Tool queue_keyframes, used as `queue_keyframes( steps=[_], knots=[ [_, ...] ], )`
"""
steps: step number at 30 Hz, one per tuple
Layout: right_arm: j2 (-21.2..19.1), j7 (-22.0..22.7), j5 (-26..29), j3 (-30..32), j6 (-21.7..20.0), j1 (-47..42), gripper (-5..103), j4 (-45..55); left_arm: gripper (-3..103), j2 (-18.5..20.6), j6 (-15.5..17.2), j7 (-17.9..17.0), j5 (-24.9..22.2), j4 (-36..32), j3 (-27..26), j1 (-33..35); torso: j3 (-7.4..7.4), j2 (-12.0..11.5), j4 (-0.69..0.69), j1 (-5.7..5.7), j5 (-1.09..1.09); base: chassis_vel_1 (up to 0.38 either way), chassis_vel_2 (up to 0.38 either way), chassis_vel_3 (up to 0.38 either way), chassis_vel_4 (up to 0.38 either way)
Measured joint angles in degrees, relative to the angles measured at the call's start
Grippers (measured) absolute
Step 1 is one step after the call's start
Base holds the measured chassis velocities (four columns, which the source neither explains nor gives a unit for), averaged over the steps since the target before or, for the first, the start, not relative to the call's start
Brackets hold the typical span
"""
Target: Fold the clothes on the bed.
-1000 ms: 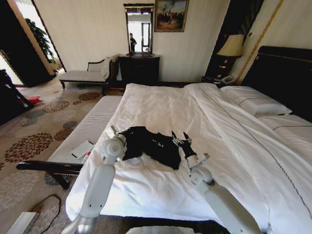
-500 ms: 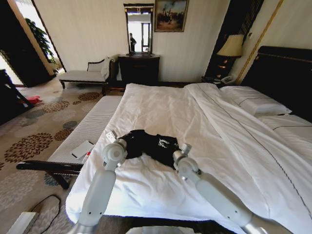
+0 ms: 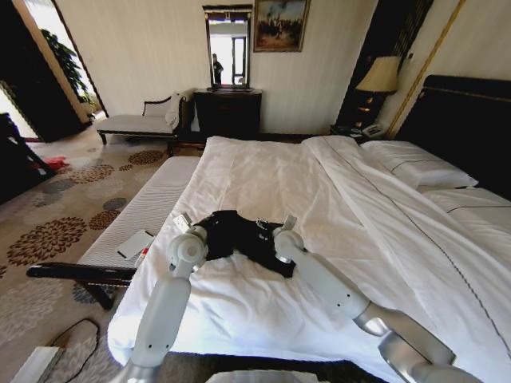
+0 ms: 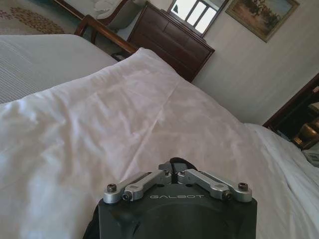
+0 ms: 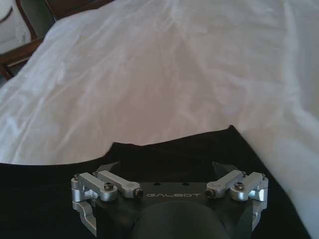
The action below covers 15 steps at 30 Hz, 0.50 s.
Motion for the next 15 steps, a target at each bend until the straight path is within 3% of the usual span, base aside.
queue_keyframes(
  steps=[7, 13, 15],
  knots=[
    [-0.9, 1.0, 0.2, 0.1, -1.0, 0.0, 100, -1.1, 0, 0.1, 0.0, 0.0, -0.4, 0.0, 0.0, -0.8, 0.0, 0.0, 0.0, 0.0, 0.0, 0.0, 0.0, 0.0, 0.0],
    [-0.3, 0.8, -1.3, 0.0, -1.2, 0.4, 74, -3.0, 0, 0.0, 0.0, 0.0, -0.4, 0.1, 0.5, -1.0, 0.0, 0.0, 0.0, -0.01, 0.01, 0.0, 0.0, 0.0, 0.0],
    [-0.3, 0.8, -1.6, -0.1, -1.3, 0.5, 74, -3.2, 0, 0.0, 0.0, 0.0, -0.4, 0.1, 0.5, -1.0, 0.0, 0.0, 0.01, -0.01, 0.01, 0.0, 0.0, 0.0, 0.0]
  ],
)
